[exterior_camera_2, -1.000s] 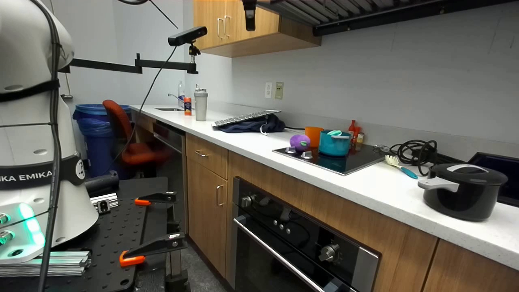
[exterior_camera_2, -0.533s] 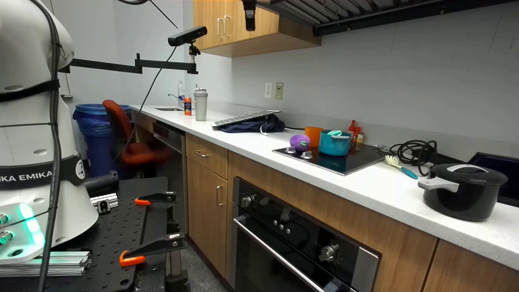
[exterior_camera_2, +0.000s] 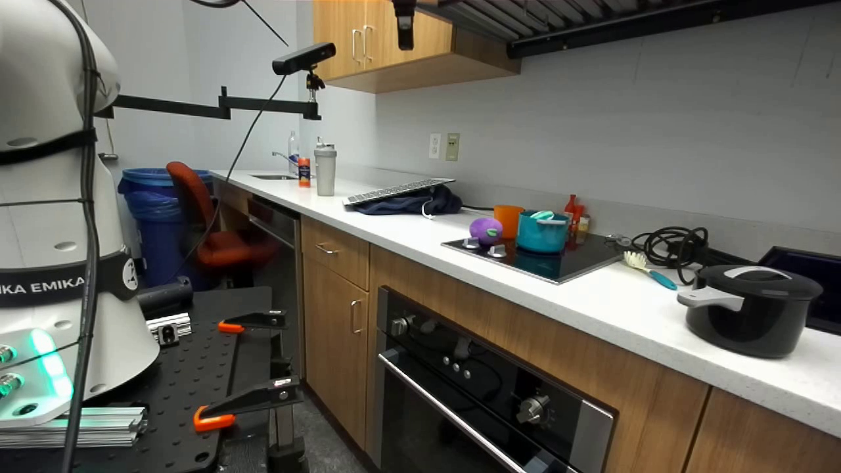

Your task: Take the lid off the black pot and place it on the orange cup

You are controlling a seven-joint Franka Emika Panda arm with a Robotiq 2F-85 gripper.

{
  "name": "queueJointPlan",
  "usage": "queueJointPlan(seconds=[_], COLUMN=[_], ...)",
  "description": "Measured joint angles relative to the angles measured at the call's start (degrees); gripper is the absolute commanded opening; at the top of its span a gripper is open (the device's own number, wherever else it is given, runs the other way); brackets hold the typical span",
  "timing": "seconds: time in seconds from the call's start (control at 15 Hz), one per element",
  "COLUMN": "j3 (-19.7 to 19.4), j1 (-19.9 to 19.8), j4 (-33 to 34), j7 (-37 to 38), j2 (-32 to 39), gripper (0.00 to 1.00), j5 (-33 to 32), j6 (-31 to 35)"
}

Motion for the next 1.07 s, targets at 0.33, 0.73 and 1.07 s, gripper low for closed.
queueJointPlan(seconds=[0.33, 0.73, 1.07], j3=[-0.2, -0.9, -1.8], j1=[-0.2, -3.0, -5.4], j4=[-0.3, -1.9, -2.8], j7=[0.0, -0.2, -0.2], j2=[0.7, 3.7, 8.0], gripper=[1.0, 1.0, 1.0], j5=[-0.4, -4.9, -9.6], j6=[0.3, 6.5, 16.7])
